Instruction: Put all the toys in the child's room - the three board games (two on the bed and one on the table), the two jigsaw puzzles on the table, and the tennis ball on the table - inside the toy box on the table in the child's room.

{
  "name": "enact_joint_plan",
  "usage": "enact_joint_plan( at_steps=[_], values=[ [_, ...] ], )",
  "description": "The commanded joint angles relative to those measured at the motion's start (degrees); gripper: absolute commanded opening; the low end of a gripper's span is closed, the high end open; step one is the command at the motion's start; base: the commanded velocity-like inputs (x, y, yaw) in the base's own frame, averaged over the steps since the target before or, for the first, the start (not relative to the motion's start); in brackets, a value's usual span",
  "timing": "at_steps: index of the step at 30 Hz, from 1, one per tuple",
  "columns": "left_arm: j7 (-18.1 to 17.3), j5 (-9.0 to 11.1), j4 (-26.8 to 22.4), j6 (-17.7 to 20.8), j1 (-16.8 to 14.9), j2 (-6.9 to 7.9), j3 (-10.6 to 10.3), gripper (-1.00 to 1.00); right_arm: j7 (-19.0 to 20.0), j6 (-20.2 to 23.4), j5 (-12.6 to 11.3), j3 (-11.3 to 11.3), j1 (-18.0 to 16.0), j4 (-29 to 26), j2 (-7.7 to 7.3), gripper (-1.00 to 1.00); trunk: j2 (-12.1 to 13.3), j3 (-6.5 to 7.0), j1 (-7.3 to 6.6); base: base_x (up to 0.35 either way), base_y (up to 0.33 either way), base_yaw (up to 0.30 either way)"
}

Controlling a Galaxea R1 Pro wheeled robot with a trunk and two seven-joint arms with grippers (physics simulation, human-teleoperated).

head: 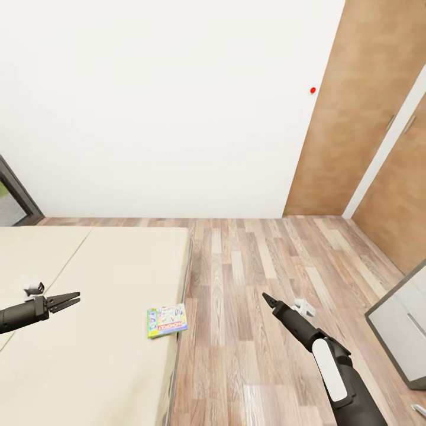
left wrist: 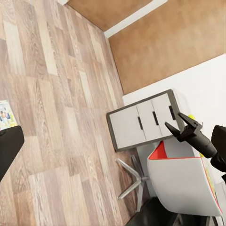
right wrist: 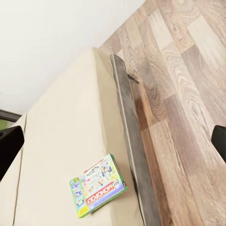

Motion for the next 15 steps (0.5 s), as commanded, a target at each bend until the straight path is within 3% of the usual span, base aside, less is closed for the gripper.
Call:
enact_joint_plan(
  at_steps=[1, 15],
  values=[
    [-0.2, -0.1, 0.0, 0.6, 0.0, -0.02, 0.0, 1.0, 0.2, 0.5, -0.3, -0.2, 0.0, 0.0, 0.09, 1.0, -0.1, -0.01, 0.04, 0.0, 0.0, 0.0],
    [-0.2, -0.1, 0.0, 0.5, 0.0, -0.2, 0.0, 1.0, 0.2, 0.4, -0.3, -0.1, 0.0, 0.0, 0.16, 1.0, -0.1, 1.3, 0.04, 0.0, 0.0, 0.0]
  ],
)
